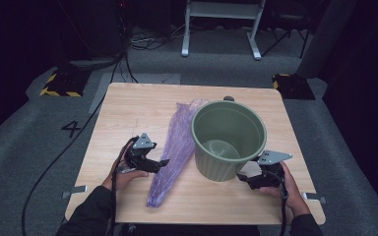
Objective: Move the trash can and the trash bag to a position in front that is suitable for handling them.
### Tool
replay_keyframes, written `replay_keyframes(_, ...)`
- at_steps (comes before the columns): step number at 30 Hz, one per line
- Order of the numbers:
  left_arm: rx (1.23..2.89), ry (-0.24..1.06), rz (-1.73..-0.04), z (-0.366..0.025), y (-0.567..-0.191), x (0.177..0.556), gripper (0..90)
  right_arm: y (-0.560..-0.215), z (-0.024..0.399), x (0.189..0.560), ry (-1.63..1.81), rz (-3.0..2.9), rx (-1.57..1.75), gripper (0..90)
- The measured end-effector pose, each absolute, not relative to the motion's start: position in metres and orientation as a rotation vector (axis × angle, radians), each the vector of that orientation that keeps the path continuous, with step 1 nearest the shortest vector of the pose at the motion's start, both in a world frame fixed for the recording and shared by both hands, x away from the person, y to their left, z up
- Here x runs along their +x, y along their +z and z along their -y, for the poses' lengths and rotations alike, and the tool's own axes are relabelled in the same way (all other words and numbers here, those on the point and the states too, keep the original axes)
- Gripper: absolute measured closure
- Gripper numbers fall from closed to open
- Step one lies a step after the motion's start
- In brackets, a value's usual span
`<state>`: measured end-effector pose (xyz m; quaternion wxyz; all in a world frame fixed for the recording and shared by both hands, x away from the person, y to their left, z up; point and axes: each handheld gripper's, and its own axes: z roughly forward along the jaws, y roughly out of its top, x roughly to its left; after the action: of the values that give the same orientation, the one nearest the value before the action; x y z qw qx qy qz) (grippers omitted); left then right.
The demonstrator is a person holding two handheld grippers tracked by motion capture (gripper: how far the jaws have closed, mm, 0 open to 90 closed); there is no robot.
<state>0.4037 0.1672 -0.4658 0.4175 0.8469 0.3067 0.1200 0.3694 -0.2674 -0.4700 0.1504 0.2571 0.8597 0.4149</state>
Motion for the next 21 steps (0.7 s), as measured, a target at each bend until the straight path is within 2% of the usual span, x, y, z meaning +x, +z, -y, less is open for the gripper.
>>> replay_keyframes(10, 2.131, 0.288, -0.862, -0.149, -0.478, 0.443, 16.2, -0.475, 0.266, 0.368, 1.178, -2.473, 0.742, 18.5)
replay_keyframes(12, 2.145, 0.281, -0.862, -0.147, -0.482, 0.445, 17.3, -0.476, 0.267, 0.368, 1.170, -2.472, 0.742, 18.5)
replay_keyframes(14, 2.236, 0.283, -0.862, -0.140, -0.493, 0.448, 17.3, -0.479, 0.272, 0.366, 1.155, -2.475, 0.768, 18.5)
replay_keyframes(21, 2.232, 0.272, -0.869, -0.139, -0.497, 0.449, 22.0, -0.488, 0.286, 0.365, 1.108, -2.466, 0.829, 18.9)
